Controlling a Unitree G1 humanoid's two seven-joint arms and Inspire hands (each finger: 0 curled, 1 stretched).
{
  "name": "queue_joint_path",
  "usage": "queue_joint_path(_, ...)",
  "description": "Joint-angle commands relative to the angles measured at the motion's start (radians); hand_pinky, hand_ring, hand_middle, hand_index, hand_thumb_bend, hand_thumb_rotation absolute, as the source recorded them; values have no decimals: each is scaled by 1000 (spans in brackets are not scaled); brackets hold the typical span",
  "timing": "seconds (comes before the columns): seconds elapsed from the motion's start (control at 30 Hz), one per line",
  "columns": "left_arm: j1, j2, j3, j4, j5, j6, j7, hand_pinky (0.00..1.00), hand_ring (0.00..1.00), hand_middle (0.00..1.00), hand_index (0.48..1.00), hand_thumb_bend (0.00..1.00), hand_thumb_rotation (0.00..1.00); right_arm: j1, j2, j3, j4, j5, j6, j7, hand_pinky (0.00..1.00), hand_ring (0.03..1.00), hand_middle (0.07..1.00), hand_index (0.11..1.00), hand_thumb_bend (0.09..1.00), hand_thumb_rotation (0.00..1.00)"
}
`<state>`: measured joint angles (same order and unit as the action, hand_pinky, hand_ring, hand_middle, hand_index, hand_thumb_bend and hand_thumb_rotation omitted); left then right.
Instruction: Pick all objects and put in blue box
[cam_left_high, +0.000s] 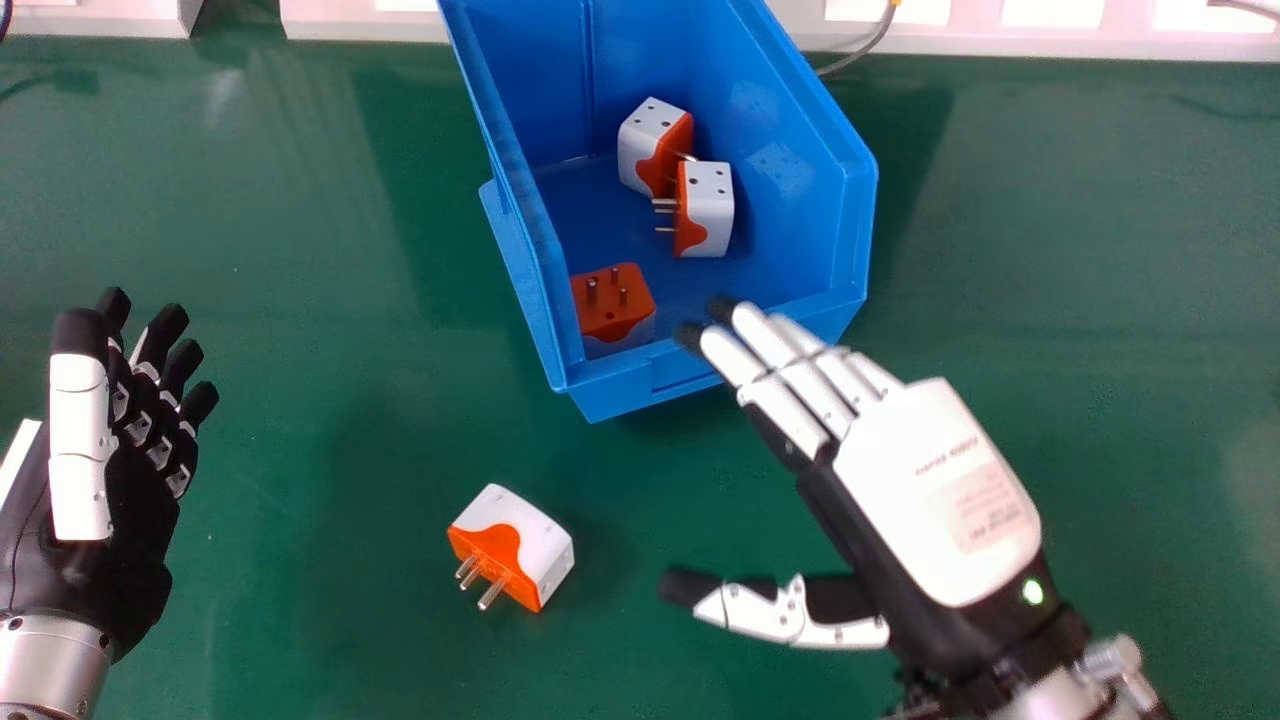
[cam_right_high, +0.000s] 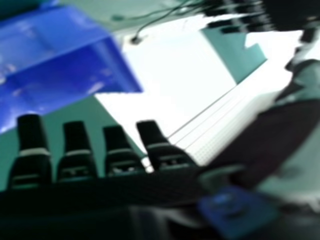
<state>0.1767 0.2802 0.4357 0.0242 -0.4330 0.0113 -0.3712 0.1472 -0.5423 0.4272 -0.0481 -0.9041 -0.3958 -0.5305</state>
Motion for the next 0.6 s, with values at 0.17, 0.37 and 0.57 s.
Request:
queue_joint_path(0.17,-8,2,0,-16,-1,-8,4,1000,1000,993,995,835,959,-11,-11,5,-12,-37,-89,30,713,852,893,881,326,826)
queue_joint_path(0.37,-22,4,-3,3,-1,-19,-7,1000,1000,998,998,818,972,-86,12,37,22,-43,-137,106,737,866,890,873,323,810)
queue_joint_path(0.57,-30,1,-5,6,-6,-18,-11,1000,1000,997,1000,805,976,-192,59,78,70,-52,-171,157,706,873,902,876,352,739)
